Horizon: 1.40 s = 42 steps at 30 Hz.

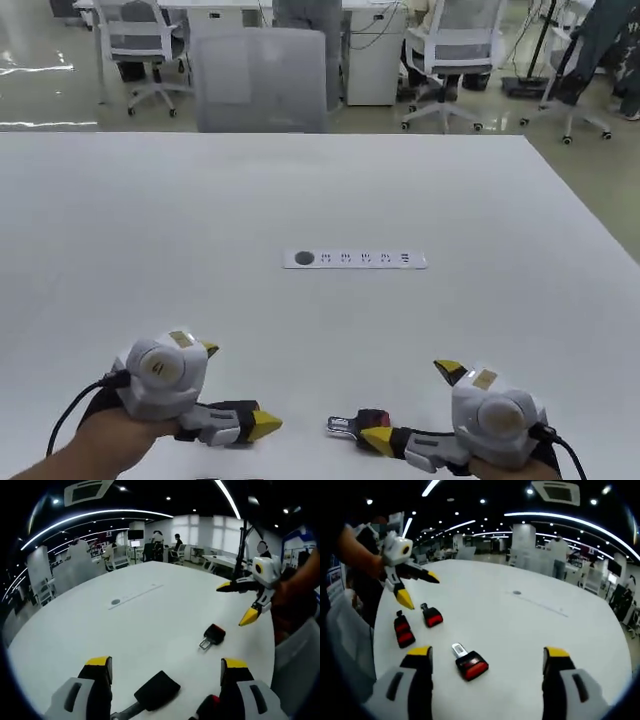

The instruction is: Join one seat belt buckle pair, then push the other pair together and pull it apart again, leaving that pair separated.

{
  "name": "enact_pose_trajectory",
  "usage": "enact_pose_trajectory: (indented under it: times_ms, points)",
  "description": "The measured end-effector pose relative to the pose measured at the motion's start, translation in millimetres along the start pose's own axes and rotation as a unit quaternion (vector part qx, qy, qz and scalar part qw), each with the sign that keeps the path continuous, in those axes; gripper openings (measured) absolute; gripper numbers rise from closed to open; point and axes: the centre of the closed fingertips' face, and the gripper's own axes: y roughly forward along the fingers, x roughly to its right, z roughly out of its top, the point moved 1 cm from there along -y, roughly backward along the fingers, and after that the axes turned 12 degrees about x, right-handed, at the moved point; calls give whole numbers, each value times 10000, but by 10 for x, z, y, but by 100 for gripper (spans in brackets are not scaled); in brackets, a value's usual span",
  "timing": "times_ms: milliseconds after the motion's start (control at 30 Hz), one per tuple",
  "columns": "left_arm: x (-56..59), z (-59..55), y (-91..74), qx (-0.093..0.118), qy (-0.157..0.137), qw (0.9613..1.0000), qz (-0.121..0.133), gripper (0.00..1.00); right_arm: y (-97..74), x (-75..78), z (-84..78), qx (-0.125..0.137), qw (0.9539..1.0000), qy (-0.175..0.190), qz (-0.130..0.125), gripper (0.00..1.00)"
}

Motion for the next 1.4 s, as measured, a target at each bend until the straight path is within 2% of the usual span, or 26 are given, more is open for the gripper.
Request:
enact_pose_trajectory:
  times_ms: [33,100,200,300,467,567,667,767,867,967,1067,1233,1400]
  points:
    - [26,24,-29,89,44,10000,-5,92,-45,-6,21,28,10000,-39,0,92]
    - [63,37,-108,123,90,9999,29,93,-148,-10,46,57,9999,-74,-41,92]
    - [109,69,-231,255,14,9997,61,93,-280,-49,57,64,9998,-162,-60,93]
    - [124,34,-350,260,16,9995,153,92,-403,-87,77,94,9996,-235,-123,95]
    - [154,56,-565,473,-29,9985,279,93,-567,-150,105,221,9993,-132,-254,97]
    - [212,-2,-688,432,15,9987,252,94,-645,-193,92,255,9992,-116,-284,97]
    - [277,-75,-750,355,78,9991,197,97,-715,-225,77,295,9990,-52,-328,98]
    - [277,-30,-822,550,-56,9979,343,98,-787,-229,34,280,9989,43,-383,98]
    - [257,-93,-870,537,-41,9979,348,98,-874,-222,60,441,9977,166,-478,99]
    - [279,-116,-938,578,-87,9975,404,98,-973,-218,52,475,9970,270,-557,99]
    - [252,-144,-976,647,-158,9966,478,98,-1081,-235,3,433,9971,262,-576,99]
    - [261,-238,-1034,602,-111,9969,495,98,-1207,-236,-114,362,9966,330,-668,99]
    - [317,-270,-1135,578,-83,9969,523,98,-1278,-270,-196,317,9957,443,-746,99]
